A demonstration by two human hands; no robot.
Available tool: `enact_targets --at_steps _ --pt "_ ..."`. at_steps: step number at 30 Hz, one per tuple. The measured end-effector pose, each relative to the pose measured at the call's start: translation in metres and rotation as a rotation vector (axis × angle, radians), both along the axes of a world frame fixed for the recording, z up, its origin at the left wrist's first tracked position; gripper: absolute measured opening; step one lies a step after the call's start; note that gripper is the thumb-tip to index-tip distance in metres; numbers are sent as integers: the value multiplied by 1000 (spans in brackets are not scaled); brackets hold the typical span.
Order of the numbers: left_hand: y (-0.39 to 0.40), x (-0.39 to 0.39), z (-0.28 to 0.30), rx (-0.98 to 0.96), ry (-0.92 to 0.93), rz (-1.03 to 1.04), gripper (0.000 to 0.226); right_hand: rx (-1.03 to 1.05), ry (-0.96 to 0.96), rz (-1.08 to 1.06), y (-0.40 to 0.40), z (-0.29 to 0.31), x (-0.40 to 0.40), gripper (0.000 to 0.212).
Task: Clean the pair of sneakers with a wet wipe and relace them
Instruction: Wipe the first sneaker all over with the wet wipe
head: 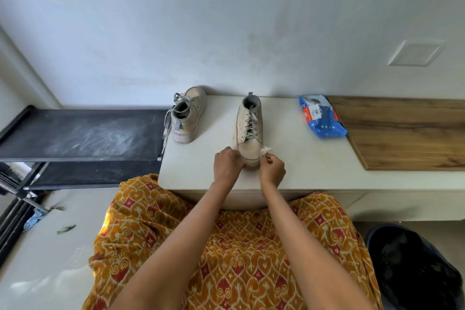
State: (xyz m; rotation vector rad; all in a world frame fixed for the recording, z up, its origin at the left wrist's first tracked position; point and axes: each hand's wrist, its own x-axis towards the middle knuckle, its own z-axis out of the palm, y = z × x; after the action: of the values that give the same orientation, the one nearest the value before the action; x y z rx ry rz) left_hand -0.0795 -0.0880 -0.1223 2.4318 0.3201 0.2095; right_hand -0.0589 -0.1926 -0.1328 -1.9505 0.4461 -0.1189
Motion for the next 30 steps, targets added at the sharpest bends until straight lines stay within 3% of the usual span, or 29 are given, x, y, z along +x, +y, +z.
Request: enact_targets --at_steps 6,15,19,24,30 --pt "5 0 -8 87 -10 -28 24 -16 -52 18 2 -10 -39 20" --pt "4 7 -6 233 -71 -154 33 39 65 8 -29 12 27 29" --pt "-6 6 -11 220 -90 -138 28 -27 68 -17 -23 11 29 47" --pt "-10 10 -16 220 -113 -100 22 -112 -38 -9 -17 0 -4 24" --pt "-6 14 -18 254 -165 -186 22 -112 -53 16 -28 5 3 25"
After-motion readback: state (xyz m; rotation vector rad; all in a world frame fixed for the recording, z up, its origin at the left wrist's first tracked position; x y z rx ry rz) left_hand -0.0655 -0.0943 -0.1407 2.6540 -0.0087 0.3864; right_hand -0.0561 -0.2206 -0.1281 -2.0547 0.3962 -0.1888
